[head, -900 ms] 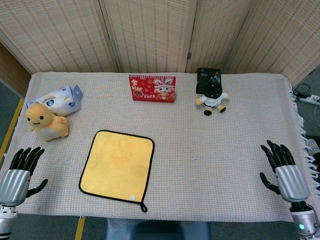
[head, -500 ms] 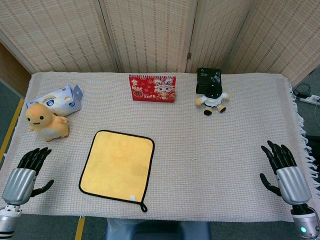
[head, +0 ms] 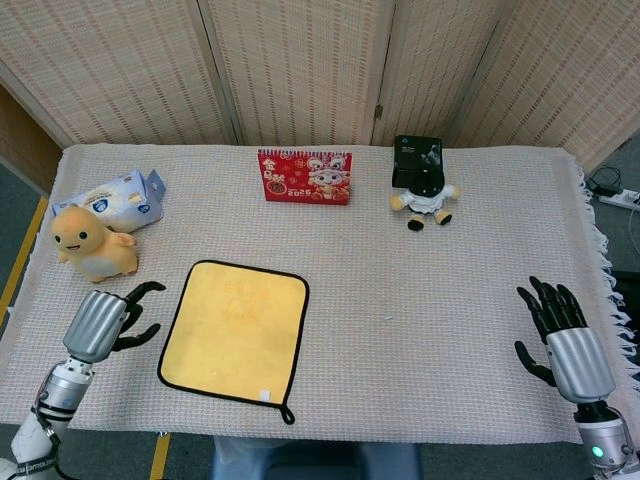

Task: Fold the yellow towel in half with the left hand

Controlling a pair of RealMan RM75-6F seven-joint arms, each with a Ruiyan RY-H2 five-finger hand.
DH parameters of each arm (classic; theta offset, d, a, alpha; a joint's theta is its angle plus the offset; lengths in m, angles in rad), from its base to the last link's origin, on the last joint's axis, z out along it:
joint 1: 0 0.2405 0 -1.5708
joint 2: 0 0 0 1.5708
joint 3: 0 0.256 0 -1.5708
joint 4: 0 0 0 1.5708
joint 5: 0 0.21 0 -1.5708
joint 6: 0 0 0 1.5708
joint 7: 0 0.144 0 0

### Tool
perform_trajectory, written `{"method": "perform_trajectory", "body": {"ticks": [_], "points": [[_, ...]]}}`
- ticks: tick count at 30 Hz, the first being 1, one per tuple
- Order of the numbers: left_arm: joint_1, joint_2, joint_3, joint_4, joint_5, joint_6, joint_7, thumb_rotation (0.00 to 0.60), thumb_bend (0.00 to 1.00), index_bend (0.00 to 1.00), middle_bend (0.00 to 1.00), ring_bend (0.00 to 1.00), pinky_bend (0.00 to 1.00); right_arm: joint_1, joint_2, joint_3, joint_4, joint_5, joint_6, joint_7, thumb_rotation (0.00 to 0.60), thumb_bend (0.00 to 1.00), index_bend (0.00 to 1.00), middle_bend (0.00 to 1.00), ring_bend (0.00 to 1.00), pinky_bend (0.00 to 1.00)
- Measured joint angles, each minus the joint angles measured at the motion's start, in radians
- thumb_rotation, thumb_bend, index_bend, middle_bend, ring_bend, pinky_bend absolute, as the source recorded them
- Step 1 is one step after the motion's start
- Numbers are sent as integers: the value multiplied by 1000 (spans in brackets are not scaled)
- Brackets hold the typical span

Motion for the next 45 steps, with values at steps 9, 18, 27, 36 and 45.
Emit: {"method": "perform_trajectory", "body": {"ticks": [9,18,27,36,45], "points": [[-173,-79,-61,16,-188,-295,78,600,319,431,1000,1000,1000,13,-3,12,37,31,-24,64,600,441,0,0,0,0],[-297,-190,-98,227,-270,-443,15,600,354,450,1000,1000,1000,21,-2,33,71,90,-52,112,600,441,0,0,0,0],[-395,-285,-100,413,-287,-561,-97,600,356,412,1000,1000,1000,31,-4,44,101,140,-100,138,600,441,0,0,0,0],[-454,-376,-86,575,-272,-601,-209,600,356,367,1000,1000,1000,23,0,48,120,173,-114,163,600,441,0,0,0,0],[-506,-465,-45,731,-225,-643,-320,600,404,391,1000,1000,1000,2,8,48,134,190,-100,189,600,441,0,0,0,0]]}}
